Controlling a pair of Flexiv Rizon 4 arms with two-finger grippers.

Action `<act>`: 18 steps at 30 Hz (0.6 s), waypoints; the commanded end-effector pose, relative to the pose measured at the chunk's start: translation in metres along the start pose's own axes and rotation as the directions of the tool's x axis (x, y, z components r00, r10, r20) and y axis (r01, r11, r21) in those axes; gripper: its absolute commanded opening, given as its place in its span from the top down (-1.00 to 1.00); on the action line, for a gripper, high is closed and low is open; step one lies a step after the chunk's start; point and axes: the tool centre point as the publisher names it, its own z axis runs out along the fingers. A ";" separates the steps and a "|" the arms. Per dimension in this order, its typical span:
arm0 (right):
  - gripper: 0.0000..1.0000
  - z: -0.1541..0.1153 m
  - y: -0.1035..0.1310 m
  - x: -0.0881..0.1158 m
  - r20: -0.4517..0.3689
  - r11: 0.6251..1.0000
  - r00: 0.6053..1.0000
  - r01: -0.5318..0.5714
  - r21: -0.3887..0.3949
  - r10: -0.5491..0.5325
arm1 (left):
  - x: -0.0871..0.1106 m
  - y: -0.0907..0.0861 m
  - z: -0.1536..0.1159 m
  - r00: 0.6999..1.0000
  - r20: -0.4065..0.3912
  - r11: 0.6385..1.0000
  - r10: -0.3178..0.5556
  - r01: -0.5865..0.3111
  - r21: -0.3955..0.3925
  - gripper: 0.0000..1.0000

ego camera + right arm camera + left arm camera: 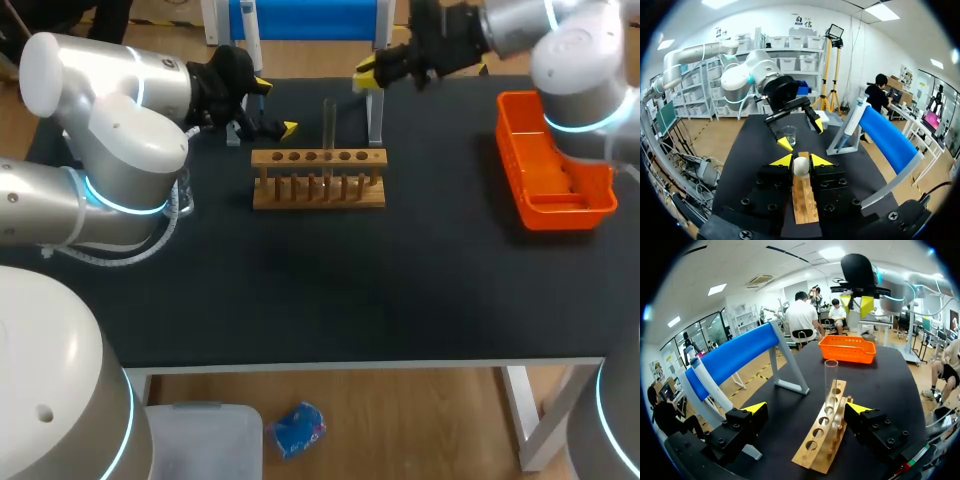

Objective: Invert the test tube, pick up the pipette, mount the tip to pipette, aspirate from beaker and dispense into the tube, eject the tip, return the pipette, and cap with the stopper.

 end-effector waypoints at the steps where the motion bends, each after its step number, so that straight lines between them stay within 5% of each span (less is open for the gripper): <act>1: 1.00 0.027 0.002 -0.015 -0.047 1.000 0.999 0.001 0.016 0.000 | -0.001 0.000 0.000 1.000 -0.003 1.000 0.000 0.000 0.000 -1.00; 18: 1.00 0.051 -0.004 -0.012 -0.073 0.997 0.997 -0.017 0.075 0.023 | -0.001 0.000 0.000 1.000 -0.003 1.000 0.000 0.000 0.000 -1.00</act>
